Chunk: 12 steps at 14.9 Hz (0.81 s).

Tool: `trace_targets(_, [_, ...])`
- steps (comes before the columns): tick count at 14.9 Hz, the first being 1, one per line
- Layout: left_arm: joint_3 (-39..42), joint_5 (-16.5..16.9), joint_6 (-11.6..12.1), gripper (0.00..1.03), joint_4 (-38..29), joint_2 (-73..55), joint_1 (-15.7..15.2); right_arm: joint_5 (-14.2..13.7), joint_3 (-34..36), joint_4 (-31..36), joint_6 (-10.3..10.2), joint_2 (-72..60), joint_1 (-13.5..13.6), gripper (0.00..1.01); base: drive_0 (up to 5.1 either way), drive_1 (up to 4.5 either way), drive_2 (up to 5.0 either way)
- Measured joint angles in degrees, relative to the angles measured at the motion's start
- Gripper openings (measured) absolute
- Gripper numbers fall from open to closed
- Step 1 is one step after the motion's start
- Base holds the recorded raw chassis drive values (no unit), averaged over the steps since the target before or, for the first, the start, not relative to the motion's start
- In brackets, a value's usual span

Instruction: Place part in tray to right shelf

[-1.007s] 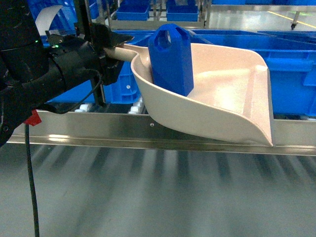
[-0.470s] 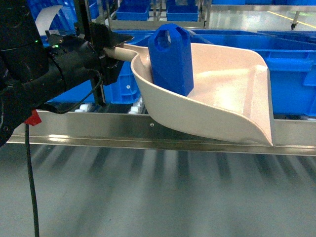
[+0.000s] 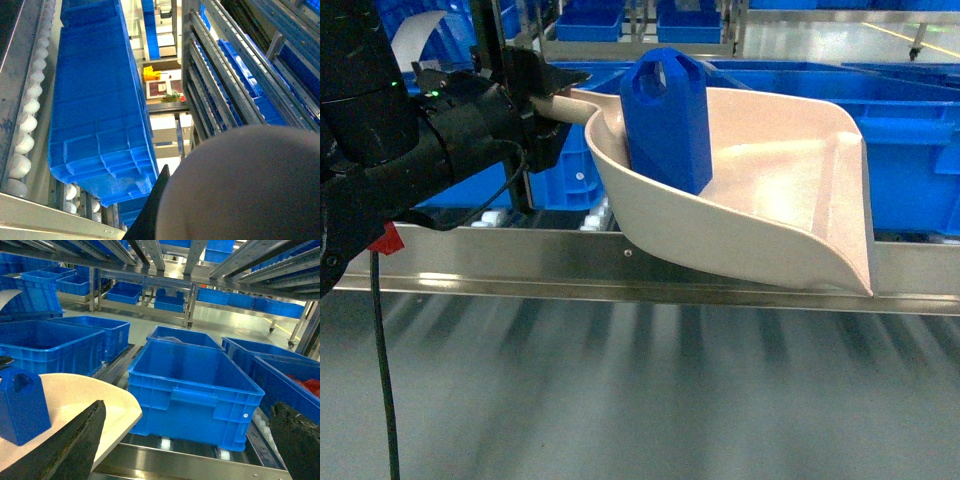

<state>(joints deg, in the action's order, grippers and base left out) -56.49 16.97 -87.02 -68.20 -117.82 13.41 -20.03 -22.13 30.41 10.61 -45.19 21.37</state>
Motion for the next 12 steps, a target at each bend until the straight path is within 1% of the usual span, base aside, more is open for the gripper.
trace_targets(3, [0.0,0.0,0.0,0.12,0.0,0.0,0.0,0.0,0.0,0.0,0.0,0.0,0.0,0.98,0.0,0.00,0.0])
trace_targets(4, [0.0,-0.8,0.4,0.12,0.6,0.0,0.1,0.0,0.0,0.0,0.0,0.0,0.0,0.98,0.0,0.00,0.0])
trace_targets(5, [0.1,-7.2,2.5,0.12,4.5,0.9,1.0,0.0,0.0,0.0,0.0,0.0,0.0,0.98,0.0,0.00,0.0])
trace_targets(6, [0.7,-15.6,8.3,0.12,3.0,1.0,1.8,0.0,0.0,0.0,0.0,0.0,0.0,0.98,0.0,0.00,0.0])
trace_targets(7, [0.9,-17.7,11.1,0.12,1.9,1.3,2.0,0.0,0.0,0.0,0.0,0.0,0.0,0.98,0.0,0.00,0.0])
trace_targets(9, [0.9,-17.9,12.4,0.12,0.1,2.7,1.6,0.0,0.0,0.0,0.0,0.0,0.0,0.98,0.0,0.00,0.0])
trace_targets(11, [0.9,-17.9,12.4,0.12,0.0,4.2,1.3,0.0,0.0,0.0,0.0,0.0,0.0,0.98,0.0,0.00,0.0])
trace_targets(12, [0.0,-17.8,12.3,0.12,1.6,4.9,0.9,0.0,0.0,0.0,0.0,0.0,0.0,0.98,0.0,0.00,0.0])
